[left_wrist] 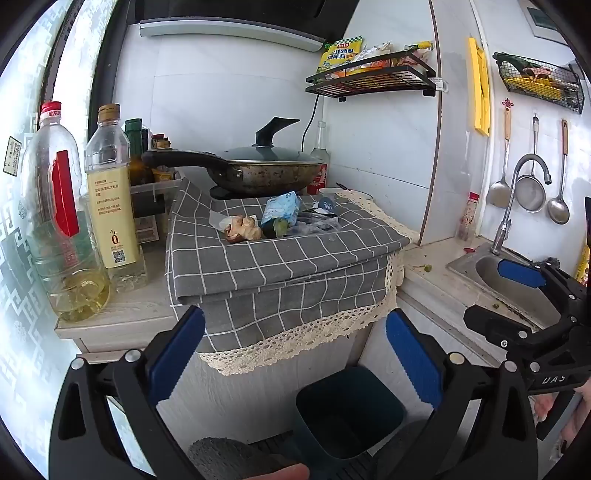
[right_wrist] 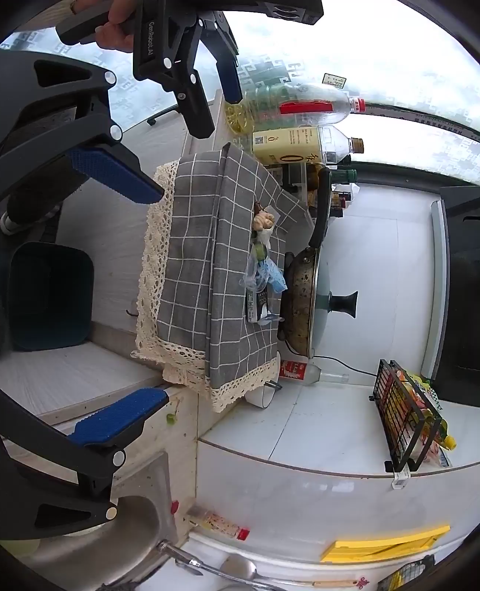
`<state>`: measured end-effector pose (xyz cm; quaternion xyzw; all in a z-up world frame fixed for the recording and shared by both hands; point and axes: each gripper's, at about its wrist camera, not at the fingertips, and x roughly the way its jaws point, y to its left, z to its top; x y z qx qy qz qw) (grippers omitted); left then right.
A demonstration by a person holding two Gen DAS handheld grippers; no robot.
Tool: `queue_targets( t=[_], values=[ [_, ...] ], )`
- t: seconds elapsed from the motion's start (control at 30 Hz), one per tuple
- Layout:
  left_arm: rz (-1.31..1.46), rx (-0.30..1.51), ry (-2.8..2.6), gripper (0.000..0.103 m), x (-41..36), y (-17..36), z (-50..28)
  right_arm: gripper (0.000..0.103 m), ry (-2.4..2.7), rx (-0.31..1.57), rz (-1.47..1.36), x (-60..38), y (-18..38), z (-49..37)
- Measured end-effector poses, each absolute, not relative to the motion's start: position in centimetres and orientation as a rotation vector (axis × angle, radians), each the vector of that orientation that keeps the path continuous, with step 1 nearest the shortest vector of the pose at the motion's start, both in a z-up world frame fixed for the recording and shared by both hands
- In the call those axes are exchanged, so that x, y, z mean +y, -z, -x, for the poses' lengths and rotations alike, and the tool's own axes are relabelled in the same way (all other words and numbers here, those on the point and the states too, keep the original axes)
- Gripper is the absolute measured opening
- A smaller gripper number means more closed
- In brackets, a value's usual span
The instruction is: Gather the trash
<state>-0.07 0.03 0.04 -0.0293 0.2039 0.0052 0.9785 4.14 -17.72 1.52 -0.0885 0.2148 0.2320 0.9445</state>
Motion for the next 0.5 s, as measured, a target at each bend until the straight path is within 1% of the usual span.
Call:
queue_targets(
  t=[0.5],
  values=[
    [0.052,0.426,-0.004,0.1,-0.45,0.2,0.04,0.1,-0.474,0.445,0.17,-17.93,-1.51,-4.18]
  ],
)
